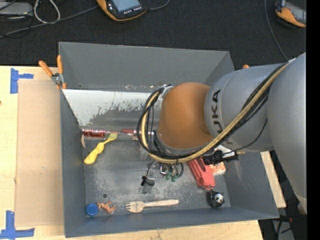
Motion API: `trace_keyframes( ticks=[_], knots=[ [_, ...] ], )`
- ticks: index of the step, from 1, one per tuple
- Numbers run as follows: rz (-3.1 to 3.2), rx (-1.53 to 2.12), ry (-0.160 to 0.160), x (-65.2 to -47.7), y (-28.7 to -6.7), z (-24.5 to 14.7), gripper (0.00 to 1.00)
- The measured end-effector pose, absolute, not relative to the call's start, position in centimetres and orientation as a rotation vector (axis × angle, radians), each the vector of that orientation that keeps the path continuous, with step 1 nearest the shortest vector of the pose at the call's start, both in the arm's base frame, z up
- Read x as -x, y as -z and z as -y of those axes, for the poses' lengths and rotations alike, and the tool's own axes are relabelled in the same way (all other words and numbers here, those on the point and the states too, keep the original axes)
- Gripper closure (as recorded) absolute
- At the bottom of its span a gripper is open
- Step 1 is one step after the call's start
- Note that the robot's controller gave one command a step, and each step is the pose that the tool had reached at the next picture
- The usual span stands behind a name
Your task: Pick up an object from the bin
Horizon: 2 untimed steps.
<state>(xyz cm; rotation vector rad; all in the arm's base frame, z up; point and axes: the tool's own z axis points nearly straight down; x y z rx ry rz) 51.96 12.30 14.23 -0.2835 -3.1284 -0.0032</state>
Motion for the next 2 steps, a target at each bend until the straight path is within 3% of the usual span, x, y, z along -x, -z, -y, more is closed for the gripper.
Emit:
trace_keyframes(
  ticks=[1,2],
  knots=[
    [3.139,0.177,0.004,-54.1,-10.0,-7.4,0.0],
    [3.124,0.27,0.001,-50.4,-14.0,-9.0,0.0]
  ],
)
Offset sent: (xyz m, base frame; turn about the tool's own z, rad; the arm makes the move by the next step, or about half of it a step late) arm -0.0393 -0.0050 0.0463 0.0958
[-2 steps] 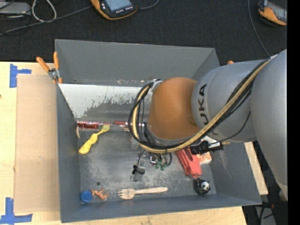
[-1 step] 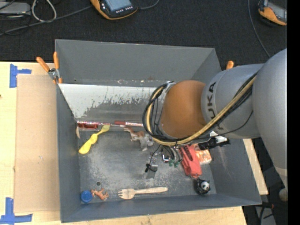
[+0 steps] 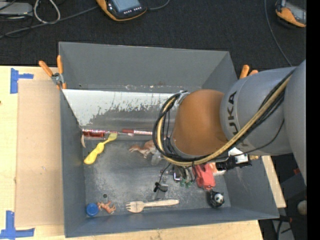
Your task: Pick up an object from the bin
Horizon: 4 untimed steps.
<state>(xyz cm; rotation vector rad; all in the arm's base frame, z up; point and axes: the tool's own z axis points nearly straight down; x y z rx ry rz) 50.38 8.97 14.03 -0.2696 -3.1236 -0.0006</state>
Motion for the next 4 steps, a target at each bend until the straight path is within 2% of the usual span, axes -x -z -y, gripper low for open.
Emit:
trace_keyframes(
  ticks=[1,2,3,4],
  knots=[
    [3.131,0.388,0.01,-53.8,-13.0,-6.9,0.0],
    [3.131,0.388,0.01,-53.8,-13.0,-6.9,0.0],
    [3.14,0.347,0.01,-59.1,-13.9,-4.2,0.0],
    [3.135,0.36,0.012,-58.1,-10.5,-7.6,0.0]
  ],
)
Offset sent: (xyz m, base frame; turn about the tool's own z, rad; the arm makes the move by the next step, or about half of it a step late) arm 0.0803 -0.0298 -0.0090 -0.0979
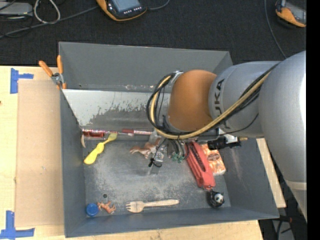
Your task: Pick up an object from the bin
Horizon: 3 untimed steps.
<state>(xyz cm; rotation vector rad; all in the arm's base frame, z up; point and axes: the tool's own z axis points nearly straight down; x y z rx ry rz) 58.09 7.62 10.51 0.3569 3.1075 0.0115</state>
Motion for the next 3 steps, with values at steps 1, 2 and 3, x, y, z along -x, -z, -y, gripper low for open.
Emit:
trace_keyframes(
  ticks=[1,2,3],
  knots=[
    [-3.119,-0.265,-0.009,-58.4,-14.3,-4.6,0.0],
    [-3.107,-0.28,-0.011,-58.9,-14.4,-4.4,0.0],
    [-3.125,-0.041,-0.008,-60.2,-12.8,-4.1,0.0]
  ],
)
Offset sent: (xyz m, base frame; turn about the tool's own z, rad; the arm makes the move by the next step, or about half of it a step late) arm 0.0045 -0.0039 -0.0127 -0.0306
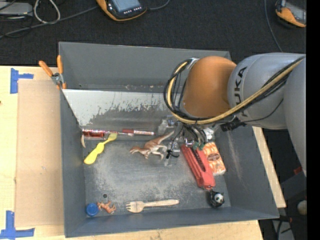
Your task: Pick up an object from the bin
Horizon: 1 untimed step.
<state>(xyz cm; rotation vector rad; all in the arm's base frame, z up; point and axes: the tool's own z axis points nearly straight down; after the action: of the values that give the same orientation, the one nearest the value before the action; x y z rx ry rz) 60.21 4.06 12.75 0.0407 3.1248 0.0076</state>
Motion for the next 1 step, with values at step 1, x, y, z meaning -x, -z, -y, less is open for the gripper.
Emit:
trace_keyframes(
  ticks=[1],
  knots=[
    [-3.128,0.019,-0.01,-60.28,-10.41,-5.43,0.0]
  ],
)
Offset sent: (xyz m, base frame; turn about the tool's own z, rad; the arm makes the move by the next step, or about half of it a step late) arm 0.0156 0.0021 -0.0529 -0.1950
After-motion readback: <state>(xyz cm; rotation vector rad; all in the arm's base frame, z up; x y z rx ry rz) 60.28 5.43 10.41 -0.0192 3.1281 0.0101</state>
